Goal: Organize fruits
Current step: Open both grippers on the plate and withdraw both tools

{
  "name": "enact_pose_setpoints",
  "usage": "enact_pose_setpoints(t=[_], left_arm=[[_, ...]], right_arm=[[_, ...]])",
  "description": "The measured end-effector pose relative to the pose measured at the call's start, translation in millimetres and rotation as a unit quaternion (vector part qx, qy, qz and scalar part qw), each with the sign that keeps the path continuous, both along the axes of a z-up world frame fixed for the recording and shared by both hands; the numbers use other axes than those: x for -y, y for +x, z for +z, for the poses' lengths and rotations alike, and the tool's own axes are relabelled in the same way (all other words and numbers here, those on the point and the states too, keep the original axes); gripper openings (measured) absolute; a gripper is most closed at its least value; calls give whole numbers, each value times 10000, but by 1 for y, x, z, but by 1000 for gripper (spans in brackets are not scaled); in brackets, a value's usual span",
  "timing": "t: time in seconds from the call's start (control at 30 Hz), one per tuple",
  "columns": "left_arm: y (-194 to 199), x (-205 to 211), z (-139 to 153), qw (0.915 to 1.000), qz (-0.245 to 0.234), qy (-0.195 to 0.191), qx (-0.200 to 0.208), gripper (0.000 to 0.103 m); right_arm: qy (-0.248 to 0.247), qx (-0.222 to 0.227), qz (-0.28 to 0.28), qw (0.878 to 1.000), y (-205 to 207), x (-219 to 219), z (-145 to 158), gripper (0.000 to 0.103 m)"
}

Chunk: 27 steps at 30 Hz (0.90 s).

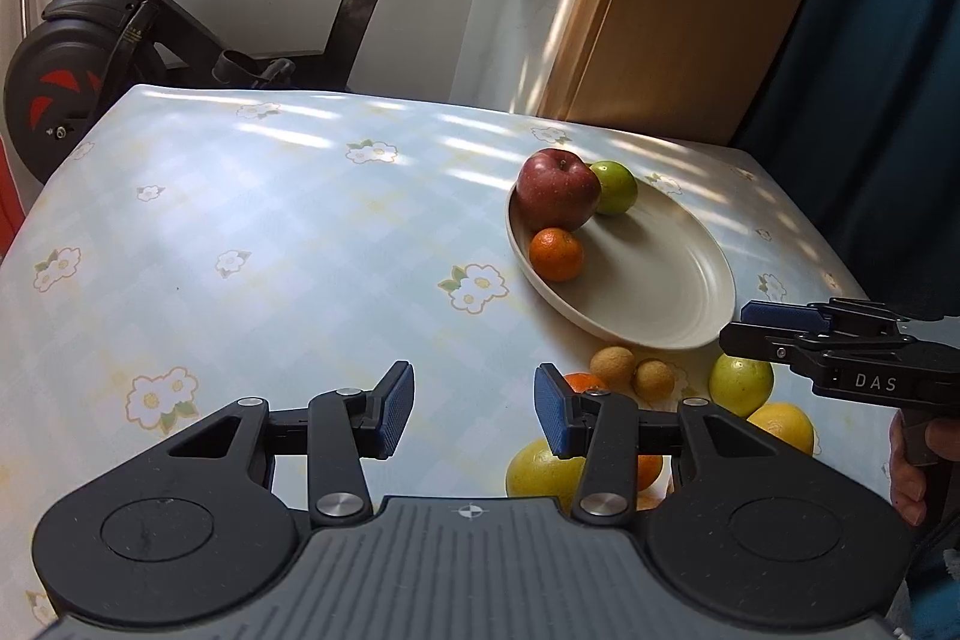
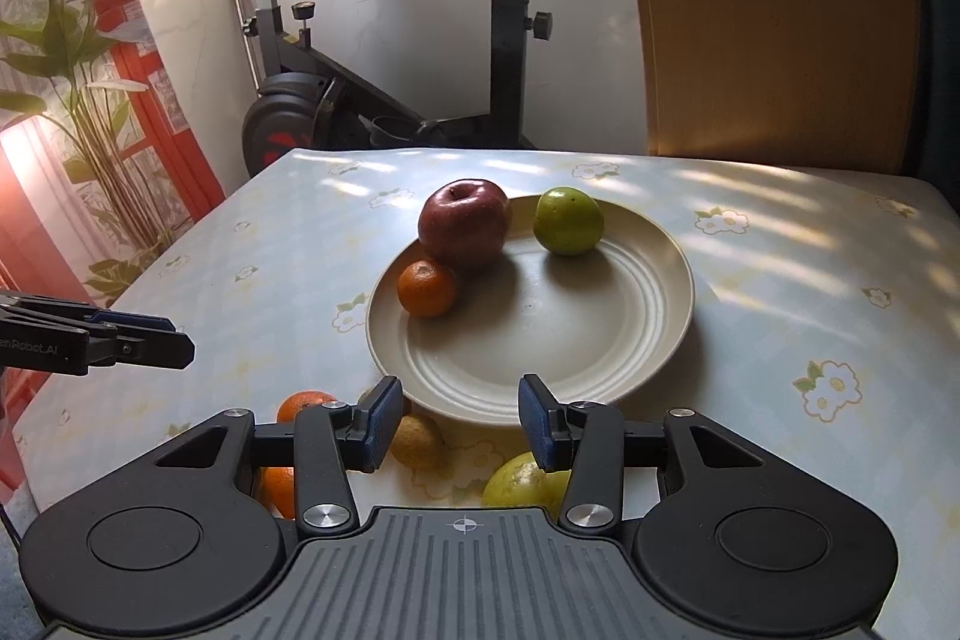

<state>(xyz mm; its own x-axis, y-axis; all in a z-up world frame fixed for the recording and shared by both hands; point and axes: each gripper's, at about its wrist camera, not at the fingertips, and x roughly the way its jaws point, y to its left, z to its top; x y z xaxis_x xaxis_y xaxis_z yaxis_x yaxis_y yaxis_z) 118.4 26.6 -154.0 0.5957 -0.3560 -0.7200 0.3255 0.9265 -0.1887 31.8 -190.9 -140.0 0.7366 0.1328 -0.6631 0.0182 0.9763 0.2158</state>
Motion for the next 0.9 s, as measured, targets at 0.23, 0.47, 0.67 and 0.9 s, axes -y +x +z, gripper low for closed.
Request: enact_pose_setpoints(t=[0.23,0.47,0.67,0.9], left_arm=[[-5,7,0,10000,-42,12,52,47],[-12,15,-3,9999,-90,-91,32,47],[-19,17,-5,9999,-97,-95,7,47],[-20,2,2,9998,133,-138,49,47]], right_arm=[[-110,-10,-254,9996,-23,11,-2,41],[-50,-14,-479,9988,-49,19,-1,41],[-128,-62,-442,9989,-58,16,3,41],[-99,-37,-397,9992,-59,12,3,41]])
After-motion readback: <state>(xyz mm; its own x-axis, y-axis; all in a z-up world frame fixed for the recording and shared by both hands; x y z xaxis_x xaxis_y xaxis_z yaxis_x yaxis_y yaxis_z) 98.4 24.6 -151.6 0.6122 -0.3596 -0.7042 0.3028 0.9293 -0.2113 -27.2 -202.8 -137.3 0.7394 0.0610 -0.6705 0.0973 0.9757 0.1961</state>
